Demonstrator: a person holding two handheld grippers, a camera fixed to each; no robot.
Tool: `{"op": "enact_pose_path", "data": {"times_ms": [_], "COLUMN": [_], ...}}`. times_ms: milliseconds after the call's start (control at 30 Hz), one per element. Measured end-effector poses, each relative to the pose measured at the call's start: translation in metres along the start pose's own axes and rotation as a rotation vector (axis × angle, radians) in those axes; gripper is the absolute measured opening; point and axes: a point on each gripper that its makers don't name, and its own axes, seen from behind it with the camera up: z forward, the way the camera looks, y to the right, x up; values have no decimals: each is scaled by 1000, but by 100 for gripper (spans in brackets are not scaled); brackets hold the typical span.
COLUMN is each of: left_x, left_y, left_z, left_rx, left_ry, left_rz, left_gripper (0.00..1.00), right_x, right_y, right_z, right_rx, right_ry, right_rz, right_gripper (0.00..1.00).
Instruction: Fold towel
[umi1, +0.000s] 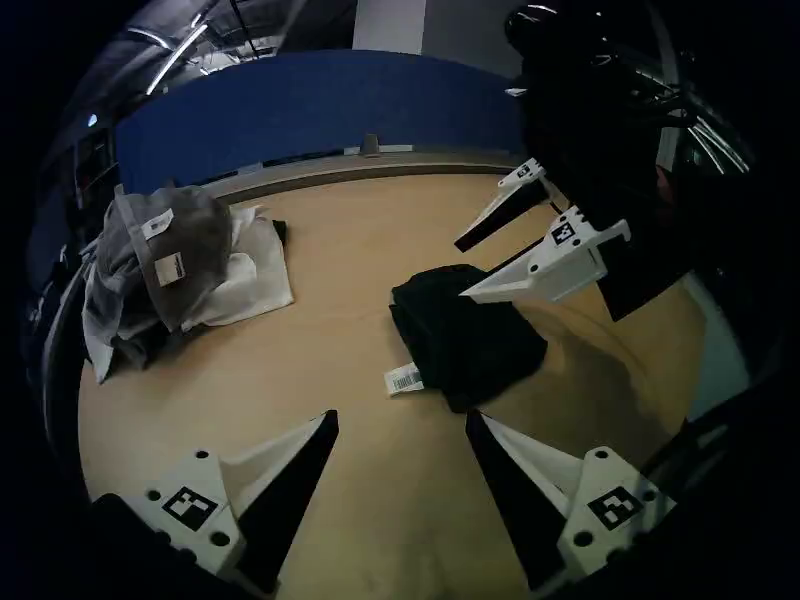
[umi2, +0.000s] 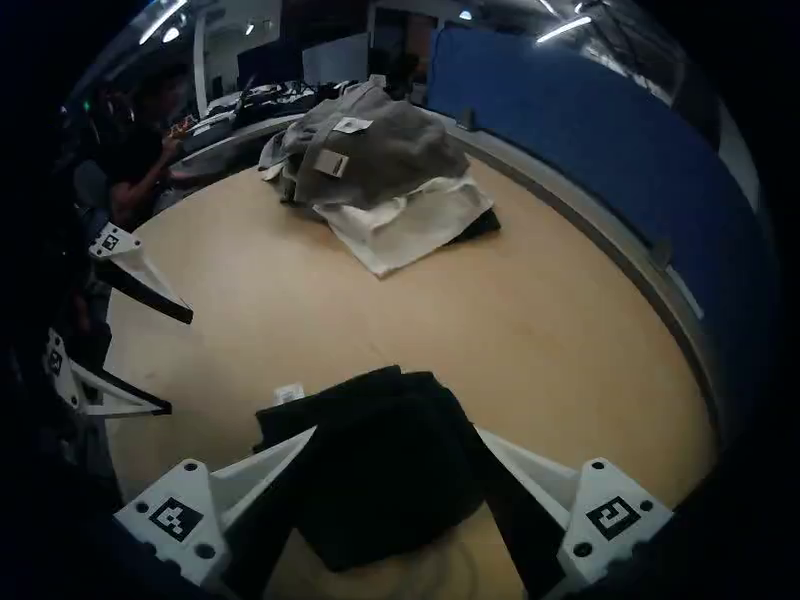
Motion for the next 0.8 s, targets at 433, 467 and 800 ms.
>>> {"op": "enact_pose_path", "data": {"times_ms": [433, 467, 800], "left_x": [0, 0, 4], "left_y": [3, 3, 7], "left_z": [-5, -5, -10], "left_rx": [-2, -2, -3], "left_ry": [7, 7, 18], "left_rz": [1, 1, 4], "left_gripper": [95, 95, 95], "right_x": [-27, -30, -71], "right_y": [-7, -9, -34], "right_z": [-17, -18, -29], "right_rx": [-11, -11, -2], "right_ry": [-16, -17, -52], "right_rz": [27, 28, 54], "right_gripper": [100, 100, 100]}}
